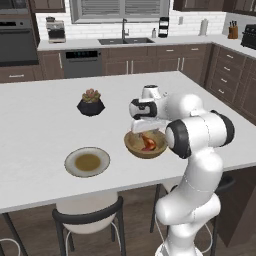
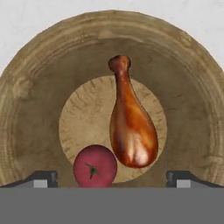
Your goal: Pick the chicken drumstick and tomato from their plates and place them in the bowl. Then put the bowl in the fridge.
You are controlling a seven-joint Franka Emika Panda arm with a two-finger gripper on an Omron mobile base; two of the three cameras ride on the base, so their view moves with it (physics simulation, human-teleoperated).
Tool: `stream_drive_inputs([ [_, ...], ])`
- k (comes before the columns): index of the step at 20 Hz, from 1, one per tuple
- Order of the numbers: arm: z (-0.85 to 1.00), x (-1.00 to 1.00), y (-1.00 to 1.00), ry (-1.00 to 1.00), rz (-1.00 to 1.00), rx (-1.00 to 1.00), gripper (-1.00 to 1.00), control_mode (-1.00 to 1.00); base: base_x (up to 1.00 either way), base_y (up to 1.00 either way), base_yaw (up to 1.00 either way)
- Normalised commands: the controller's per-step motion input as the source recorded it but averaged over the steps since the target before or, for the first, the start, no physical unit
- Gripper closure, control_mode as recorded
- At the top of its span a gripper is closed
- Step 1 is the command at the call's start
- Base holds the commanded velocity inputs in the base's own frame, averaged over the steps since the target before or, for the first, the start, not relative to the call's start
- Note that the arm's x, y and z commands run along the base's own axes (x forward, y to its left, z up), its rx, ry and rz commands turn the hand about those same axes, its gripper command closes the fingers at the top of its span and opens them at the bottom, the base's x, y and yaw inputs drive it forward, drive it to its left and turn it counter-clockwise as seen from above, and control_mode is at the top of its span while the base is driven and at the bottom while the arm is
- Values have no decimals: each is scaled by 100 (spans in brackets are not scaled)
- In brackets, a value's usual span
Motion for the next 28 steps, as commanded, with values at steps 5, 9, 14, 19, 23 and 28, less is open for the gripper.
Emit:
stream_drive_inputs([
  [5, 33, -54, 36, -3, 0, -5, -100, -100, 0, 0, 0],
  [9, 8, -28, 91, 0, 2, -23, -100, -100, 0, 0, 0],
  [14, 0, -9, 89, 1, 3, -23, -100, -100, 0, 0, 0],
  [19, -9, -1, 17, 0, 2, -9, -100, -100, 0, 0, 0],
  [23, -36, 9, -53, -7, 1, 0, -100, -100, 0, 0, 0],
  [28, -33, 18, -30, -1, 4, 0, -100, -100, 0, 0, 0],
])
